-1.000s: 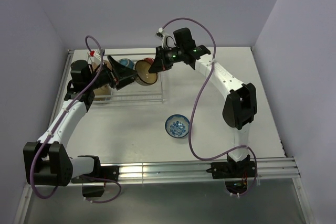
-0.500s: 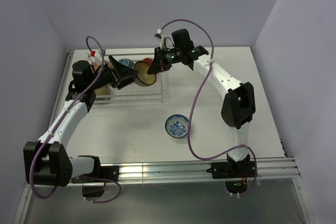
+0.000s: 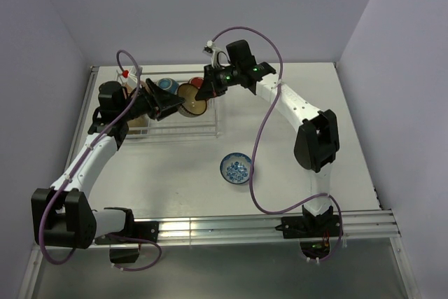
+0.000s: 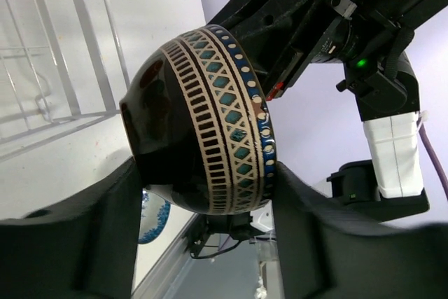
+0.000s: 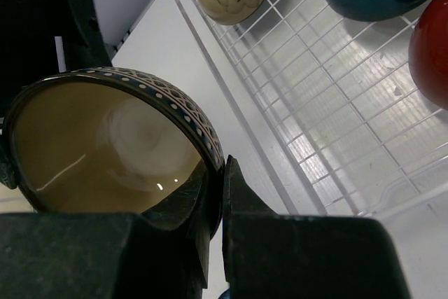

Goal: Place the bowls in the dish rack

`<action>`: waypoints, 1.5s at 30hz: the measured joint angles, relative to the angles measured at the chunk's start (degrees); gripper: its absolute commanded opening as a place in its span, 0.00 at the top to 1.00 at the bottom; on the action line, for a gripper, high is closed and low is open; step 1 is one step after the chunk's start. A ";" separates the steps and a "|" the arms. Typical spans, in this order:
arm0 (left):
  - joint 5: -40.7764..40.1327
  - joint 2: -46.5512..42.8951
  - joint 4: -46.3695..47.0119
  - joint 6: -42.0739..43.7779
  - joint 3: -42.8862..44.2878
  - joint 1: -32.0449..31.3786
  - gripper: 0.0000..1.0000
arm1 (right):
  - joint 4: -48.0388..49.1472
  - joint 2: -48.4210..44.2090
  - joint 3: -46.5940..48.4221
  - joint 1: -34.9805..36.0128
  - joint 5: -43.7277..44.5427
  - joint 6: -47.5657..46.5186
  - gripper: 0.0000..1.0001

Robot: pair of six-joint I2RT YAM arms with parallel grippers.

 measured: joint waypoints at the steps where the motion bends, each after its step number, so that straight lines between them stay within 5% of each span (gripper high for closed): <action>1: -0.15 0.00 -0.28 0.26 0.02 0.00 0.75 | -0.07 0.13 0.02 0.07 0.22 -0.15 1.00; 3: -0.35 0.04 -1.03 0.35 0.02 0.02 1.00 | -0.59 0.44 0.28 0.20 0.46 -0.17 0.97; 7: -1.09 0.15 -2.56 1.20 0.68 0.37 1.00 | -1.77 1.66 1.99 0.39 0.63 0.17 0.74; 19: -3.91 3.39 -10.21 6.29 3.37 5.14 1.00 | -2.01 1.97 3.96 0.46 4.04 2.10 0.44; 29: -11.30 5.97 -24.76 17.35 10.54 8.33 1.00 | -1.73 -0.55 -0.76 -2.08 6.03 2.78 0.40; 34: -18.78 6.14 -31.43 24.02 16.52 8.39 1.00 | -1.84 -2.80 -6.34 -3.19 10.93 3.45 0.17; 45: -35.65 7.54 -40.57 34.80 22.77 7.54 1.00 | -2.10 -5.11 -9.60 -3.39 17.03 6.03 0.05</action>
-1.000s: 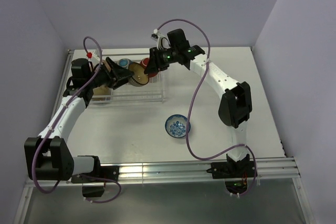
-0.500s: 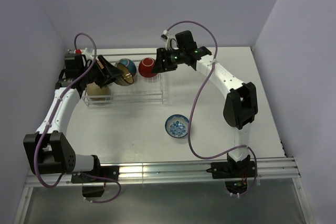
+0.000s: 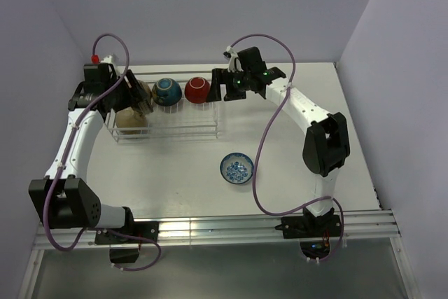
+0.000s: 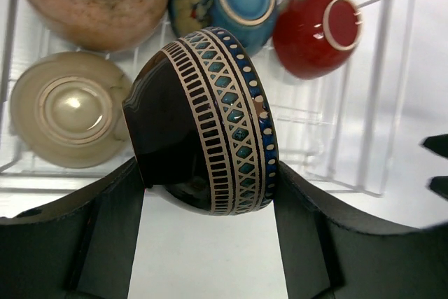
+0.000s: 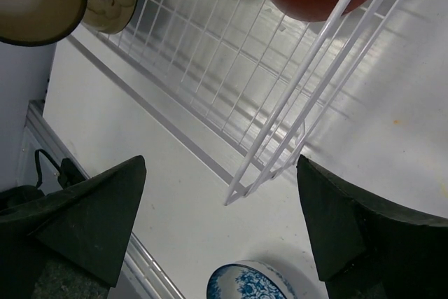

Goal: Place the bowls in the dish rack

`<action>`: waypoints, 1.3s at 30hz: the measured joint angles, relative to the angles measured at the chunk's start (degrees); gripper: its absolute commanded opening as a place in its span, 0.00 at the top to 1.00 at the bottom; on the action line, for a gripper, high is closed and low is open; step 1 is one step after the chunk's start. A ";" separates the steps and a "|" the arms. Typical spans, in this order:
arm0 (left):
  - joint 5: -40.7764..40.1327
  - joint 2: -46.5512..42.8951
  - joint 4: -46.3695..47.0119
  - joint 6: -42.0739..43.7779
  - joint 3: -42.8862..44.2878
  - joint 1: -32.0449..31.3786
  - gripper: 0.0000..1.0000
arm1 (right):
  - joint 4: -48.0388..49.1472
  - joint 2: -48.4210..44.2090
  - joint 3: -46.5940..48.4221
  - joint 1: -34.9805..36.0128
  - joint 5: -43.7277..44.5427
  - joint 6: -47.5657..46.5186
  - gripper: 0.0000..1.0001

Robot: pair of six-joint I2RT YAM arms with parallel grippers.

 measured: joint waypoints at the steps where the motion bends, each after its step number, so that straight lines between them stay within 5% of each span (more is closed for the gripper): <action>1: -1.40 0.11 -0.59 0.74 0.07 -0.50 1.00 | 0.02 0.00 0.00 0.00 0.11 -0.04 0.05; 9: -10.16 1.99 -4.24 6.47 2.27 -8.04 1.00 | -0.87 0.94 1.22 0.00 1.97 -0.28 0.27; 26: -23.58 10.49 -10.21 12.44 8.02 -17.27 1.00 | -0.83 6.34 1.22 0.00 -1.79 2.56 0.41; 36: -29.92 14.49 -12.55 14.40 9.40 -21.70 1.00 | -0.24 8.13 1.20 0.00 -3.96 3.54 0.54; 39: -31.15 15.26 -12.96 14.97 9.77 -21.99 1.00 | 0.17 9.05 1.20 0.00 -4.63 3.54 0.65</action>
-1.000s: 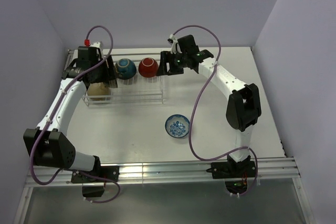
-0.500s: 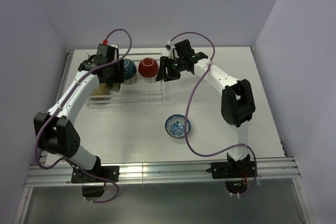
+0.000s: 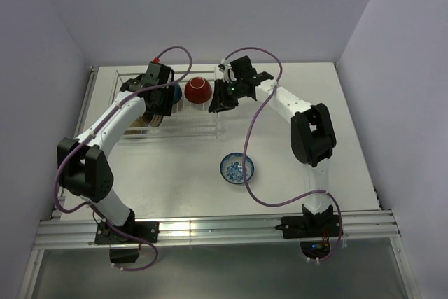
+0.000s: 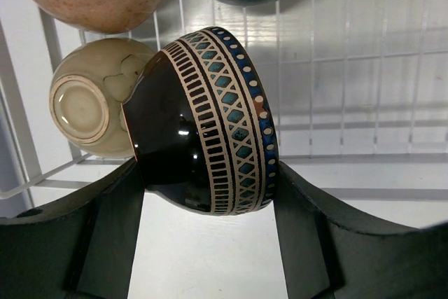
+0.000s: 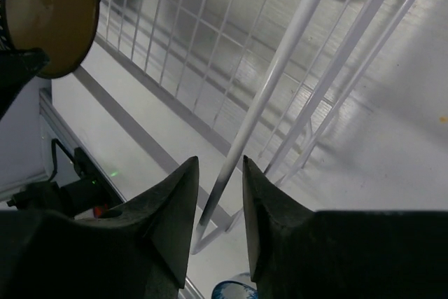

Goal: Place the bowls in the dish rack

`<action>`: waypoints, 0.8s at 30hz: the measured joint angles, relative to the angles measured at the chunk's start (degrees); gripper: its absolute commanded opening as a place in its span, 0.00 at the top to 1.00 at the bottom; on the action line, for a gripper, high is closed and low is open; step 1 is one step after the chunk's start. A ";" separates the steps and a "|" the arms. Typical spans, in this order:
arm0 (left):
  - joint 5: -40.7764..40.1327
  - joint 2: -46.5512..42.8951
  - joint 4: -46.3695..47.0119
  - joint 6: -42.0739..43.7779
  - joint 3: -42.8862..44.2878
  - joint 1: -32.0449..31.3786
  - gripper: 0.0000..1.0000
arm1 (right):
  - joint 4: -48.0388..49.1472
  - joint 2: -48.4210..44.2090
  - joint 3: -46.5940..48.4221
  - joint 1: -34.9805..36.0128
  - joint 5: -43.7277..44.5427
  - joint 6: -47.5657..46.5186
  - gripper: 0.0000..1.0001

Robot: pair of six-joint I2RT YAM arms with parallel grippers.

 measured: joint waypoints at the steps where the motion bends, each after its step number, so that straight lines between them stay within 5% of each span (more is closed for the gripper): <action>1: -0.72 0.22 -0.31 0.26 0.04 -0.11 1.00 | 0.00 0.13 -0.04 0.00 -0.15 -0.09 0.68; 7: -5.05 2.38 -0.98 1.40 0.61 -1.51 1.00 | -0.31 0.55 -0.09 -0.02 -1.46 4.22 0.99; 24: -11.06 8.46 -1.05 4.52 2.73 -2.67 1.00 | -0.52 0.85 -0.09 -0.81 -2.47 8.31 1.00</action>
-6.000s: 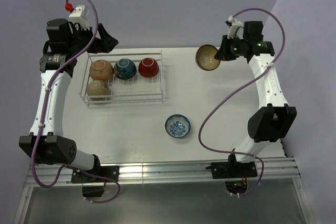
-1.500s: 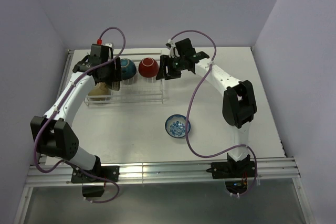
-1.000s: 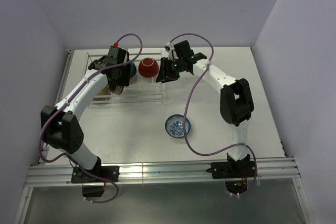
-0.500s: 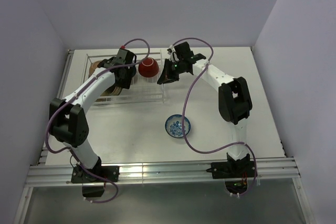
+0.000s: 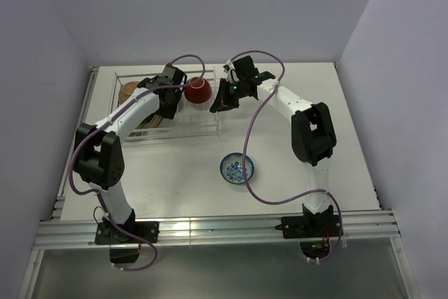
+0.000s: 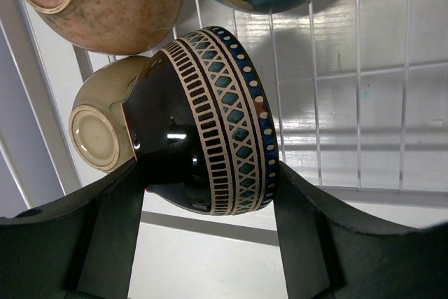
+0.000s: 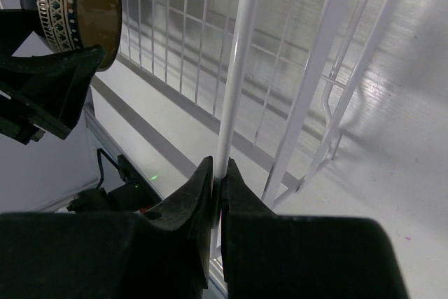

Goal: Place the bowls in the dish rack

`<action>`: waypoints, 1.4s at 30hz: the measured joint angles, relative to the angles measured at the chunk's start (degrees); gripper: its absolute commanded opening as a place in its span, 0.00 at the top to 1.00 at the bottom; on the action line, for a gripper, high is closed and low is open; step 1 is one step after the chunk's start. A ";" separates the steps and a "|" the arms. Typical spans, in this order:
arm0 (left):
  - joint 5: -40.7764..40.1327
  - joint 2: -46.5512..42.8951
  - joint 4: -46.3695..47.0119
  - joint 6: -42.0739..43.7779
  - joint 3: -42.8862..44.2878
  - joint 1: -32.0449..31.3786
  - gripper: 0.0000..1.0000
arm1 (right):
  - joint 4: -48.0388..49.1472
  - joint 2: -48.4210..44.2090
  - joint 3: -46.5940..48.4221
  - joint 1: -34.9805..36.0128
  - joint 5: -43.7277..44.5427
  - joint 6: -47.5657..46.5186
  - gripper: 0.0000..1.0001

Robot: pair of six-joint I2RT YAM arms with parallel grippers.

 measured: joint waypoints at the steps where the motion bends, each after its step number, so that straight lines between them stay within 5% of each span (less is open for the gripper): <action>1: 0.17 0.24 -0.13 0.11 0.00 -0.07 1.00 | 0.00 0.02 0.00 -0.02 -0.02 0.00 1.00; 8: -0.04 1.42 -0.39 0.81 0.02 -0.63 0.89 | 0.04 0.04 0.00 -0.07 -0.22 0.02 1.00; 15: -0.85 1.95 -0.42 1.40 0.02 -1.16 0.57 | 0.07 0.04 0.00 -0.07 -0.22 0.00 1.00; 20: -1.60 2.45 -0.33 1.40 0.02 -1.55 0.53 | 0.07 0.07 0.00 -0.07 -0.22 0.00 1.00; 22: -2.01 2.67 -0.26 1.38 0.04 -1.75 0.30 | 0.07 0.07 0.00 -0.07 -0.22 0.02 1.00; 23: -2.19 2.82 -0.28 1.38 0.11 -1.86 0.28 | 0.07 0.09 0.00 -0.07 -0.22 0.02 1.00; 42: -5.66 7.43 -0.33 1.97 1.40 -3.63 0.12 | 0.09 0.11 0.00 -0.09 -0.22 0.04 1.00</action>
